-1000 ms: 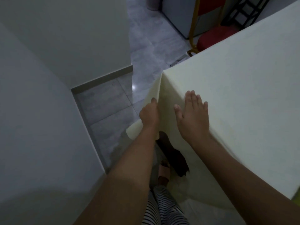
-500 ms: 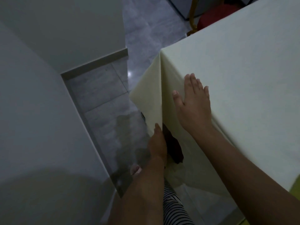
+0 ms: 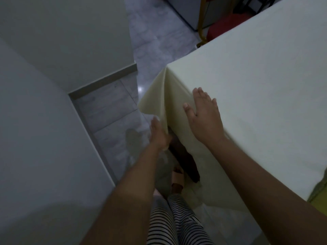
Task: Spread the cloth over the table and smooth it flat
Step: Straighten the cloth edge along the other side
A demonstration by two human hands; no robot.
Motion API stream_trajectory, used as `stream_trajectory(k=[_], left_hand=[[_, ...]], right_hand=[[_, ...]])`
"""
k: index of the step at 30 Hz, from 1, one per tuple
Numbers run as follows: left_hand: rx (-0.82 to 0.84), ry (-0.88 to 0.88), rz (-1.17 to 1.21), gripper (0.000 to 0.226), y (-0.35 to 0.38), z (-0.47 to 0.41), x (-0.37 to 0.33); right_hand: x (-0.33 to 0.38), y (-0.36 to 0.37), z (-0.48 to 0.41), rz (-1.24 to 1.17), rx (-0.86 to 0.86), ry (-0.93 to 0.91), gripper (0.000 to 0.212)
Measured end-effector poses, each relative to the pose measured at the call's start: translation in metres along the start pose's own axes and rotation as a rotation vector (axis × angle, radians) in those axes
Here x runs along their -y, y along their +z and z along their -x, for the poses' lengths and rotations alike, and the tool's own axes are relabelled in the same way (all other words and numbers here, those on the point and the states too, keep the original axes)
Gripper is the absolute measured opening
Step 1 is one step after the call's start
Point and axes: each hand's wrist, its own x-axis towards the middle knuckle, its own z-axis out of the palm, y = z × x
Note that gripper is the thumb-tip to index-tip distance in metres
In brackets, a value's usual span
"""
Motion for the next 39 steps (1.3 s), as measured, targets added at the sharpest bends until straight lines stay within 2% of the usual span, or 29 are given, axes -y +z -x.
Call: stream_trajectory(k=[3,5,8,12,16,19,21,23,24,26,28,30,31,36,39], left_hand=[[-0.125,0.243,0.374,0.085,-0.05,-0.017,-0.058],[-0.05,0.297,0.431,0.07,-0.061,-0.008,-0.092],[0.001,0.268,0.346,0.07,-0.05,0.014,-0.112],[-0.04,0.222,0.309,0.07,-0.045,0.026,-0.122],[-0.101,0.206,0.31,0.06,-0.052,0.035,-0.124],[-0.193,0.094,0.326,0.056,-0.064,0.024,-0.13],[-0.108,-0.043,0.29,0.052,-0.073,0.006,-0.131],[0.042,-0.097,0.132,0.034,-0.079,-0.01,-0.13],[0.057,-0.102,0.046,0.028,-0.083,-0.012,-0.133],[-0.061,-0.079,-0.147,0.03,-0.095,-0.005,-0.147],[-0.239,-0.047,-0.197,0.034,-0.106,-0.004,-0.163],[-0.333,0.075,-0.153,0.041,-0.112,-0.005,-0.182],[-0.324,0.169,-0.164,0.045,-0.111,-0.008,-0.191],[-0.115,0.608,-0.699,0.055,-0.071,-0.023,-0.225],[0.025,0.898,-0.832,0.055,-0.04,-0.019,-0.232]], right_hand=[[0.0,-0.018,-0.002,-0.372,-0.062,0.144,0.049],[-0.004,-0.028,-0.003,-0.451,-0.122,0.184,0.046],[-0.008,-0.033,-0.007,-0.362,-0.086,0.185,0.047],[-0.014,-0.03,-0.018,-0.317,-0.031,0.203,0.049],[-0.023,-0.025,-0.028,-0.325,-0.069,0.209,0.047],[-0.03,-0.024,-0.037,-0.216,-0.133,0.2,0.045],[-0.035,-0.025,-0.045,-0.127,-0.143,0.215,0.044],[-0.04,-0.028,-0.055,-0.083,-0.147,0.232,0.044],[-0.043,-0.031,-0.06,-0.079,-0.159,0.238,0.044],[-0.049,-0.037,-0.067,-0.085,-0.182,0.253,0.044],[-0.055,-0.04,-0.072,-0.073,-0.2,0.249,0.043],[-0.061,-0.043,-0.075,-0.04,-0.213,0.251,0.044],[-0.064,-0.044,-0.076,-0.019,-0.21,0.271,0.045],[-0.076,-0.038,-0.07,0.072,-0.14,0.432,0.053],[-0.074,-0.033,-0.055,0.108,-0.184,0.524,0.053]])
